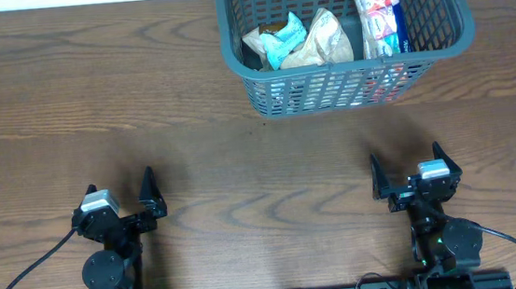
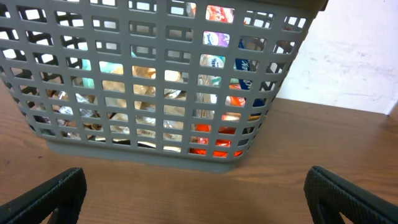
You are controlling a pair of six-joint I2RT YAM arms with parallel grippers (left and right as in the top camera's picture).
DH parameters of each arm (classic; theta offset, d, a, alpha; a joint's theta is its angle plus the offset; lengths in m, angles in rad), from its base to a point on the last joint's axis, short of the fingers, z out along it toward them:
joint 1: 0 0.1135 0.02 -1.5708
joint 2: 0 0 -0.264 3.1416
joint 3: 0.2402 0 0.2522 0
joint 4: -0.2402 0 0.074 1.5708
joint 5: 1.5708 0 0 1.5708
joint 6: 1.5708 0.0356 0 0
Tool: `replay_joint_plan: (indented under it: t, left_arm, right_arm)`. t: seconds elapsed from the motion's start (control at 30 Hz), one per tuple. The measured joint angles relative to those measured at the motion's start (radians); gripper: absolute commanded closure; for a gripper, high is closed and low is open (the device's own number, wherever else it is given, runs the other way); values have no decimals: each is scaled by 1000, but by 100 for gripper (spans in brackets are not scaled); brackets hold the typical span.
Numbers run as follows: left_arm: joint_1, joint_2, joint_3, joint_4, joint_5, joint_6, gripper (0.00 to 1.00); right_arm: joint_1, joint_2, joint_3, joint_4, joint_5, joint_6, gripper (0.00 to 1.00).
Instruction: Pack container
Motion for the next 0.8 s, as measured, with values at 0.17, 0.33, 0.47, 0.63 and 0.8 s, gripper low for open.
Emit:
replay_joint_plan:
  t: [0.17,0.33,0.47,0.63,0.8]
  left_arm:
    - [0,0,0,0,0,3,1]
    - [0,0,0,0,0,7,1]
    - [0,0,0,0,0,11,1]
    - [0,0,0,0,0,14,1]
    - [0,0,0,0,0,14,1]
  right_arm:
    - [0,0,0,0,0,0,1]
    - [0,0,0,0,0,0,1]
    - [0,0,0,0,0,0,1]
    - [0,0,0,0,0,0,1]
    - [0,0,0,0,0,0,1]
